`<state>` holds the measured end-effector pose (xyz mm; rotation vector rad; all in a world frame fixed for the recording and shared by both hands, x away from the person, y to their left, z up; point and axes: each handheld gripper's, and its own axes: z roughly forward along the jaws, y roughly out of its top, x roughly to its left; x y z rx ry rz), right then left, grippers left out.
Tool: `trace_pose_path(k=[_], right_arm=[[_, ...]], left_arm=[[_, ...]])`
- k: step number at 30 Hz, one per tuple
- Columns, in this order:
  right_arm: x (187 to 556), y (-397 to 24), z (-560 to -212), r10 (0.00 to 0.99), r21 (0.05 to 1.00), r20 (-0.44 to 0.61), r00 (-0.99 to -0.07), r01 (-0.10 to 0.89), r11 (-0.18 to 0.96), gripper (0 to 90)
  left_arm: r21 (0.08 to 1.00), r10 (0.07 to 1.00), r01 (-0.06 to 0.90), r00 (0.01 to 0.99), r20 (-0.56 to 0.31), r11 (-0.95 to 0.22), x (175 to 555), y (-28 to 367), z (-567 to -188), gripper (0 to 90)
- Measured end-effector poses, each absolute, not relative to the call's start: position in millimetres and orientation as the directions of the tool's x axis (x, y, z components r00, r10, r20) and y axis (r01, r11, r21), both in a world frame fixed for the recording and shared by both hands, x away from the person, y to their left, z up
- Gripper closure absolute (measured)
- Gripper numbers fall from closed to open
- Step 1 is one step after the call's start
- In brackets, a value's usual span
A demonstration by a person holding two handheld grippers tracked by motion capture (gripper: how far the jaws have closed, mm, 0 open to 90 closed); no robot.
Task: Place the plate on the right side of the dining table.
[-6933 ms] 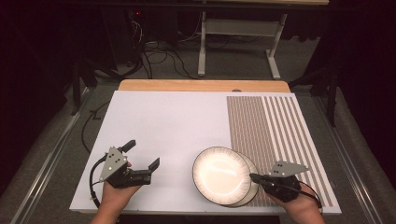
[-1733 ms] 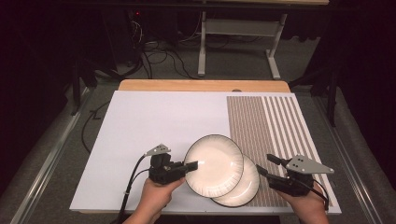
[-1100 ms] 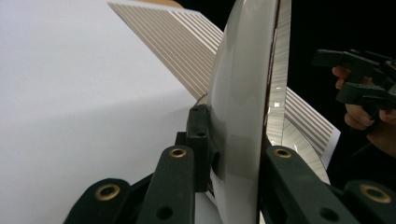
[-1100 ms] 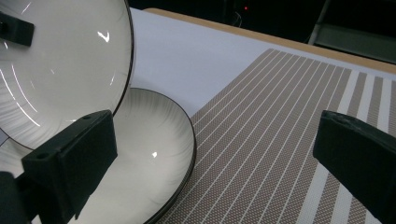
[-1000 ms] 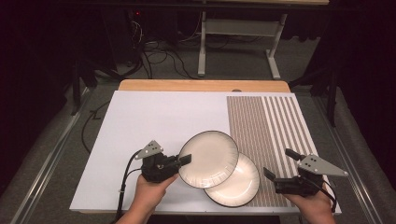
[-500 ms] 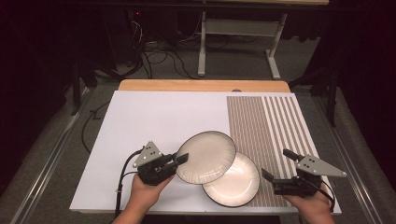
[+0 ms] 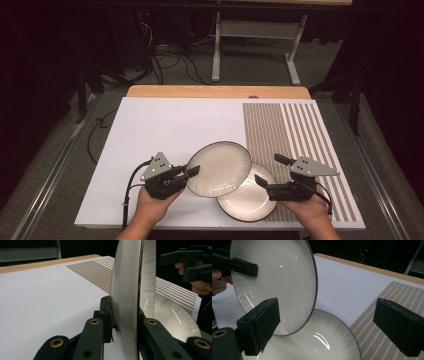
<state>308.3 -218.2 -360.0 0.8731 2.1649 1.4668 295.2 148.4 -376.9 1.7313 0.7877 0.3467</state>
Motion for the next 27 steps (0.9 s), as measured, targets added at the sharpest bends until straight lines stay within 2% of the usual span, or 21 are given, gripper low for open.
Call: trace_pose_path(k=[8,20,27], right_arm=[[321,-189,-364,0.651,0.911,0.048,-0.758,0.3,0.283,17.4],[333,-176,-374,0.628,0.877,0.132,-0.767,0.385,0.286,57.9],[333,-174,-379,0.645,0.86,0.15,-0.749,0.42,0.288,72.7]], left_arm=[[0.937,0.66,0.323,0.734,-0.158,-0.135,295,149,-377,78.3],[0.937,0.659,0.323,0.735,-0.162,-0.13,295,150,-378,78.2],[0.938,0.661,0.323,0.732,-0.165,-0.125,295,149,-378,78.2]])
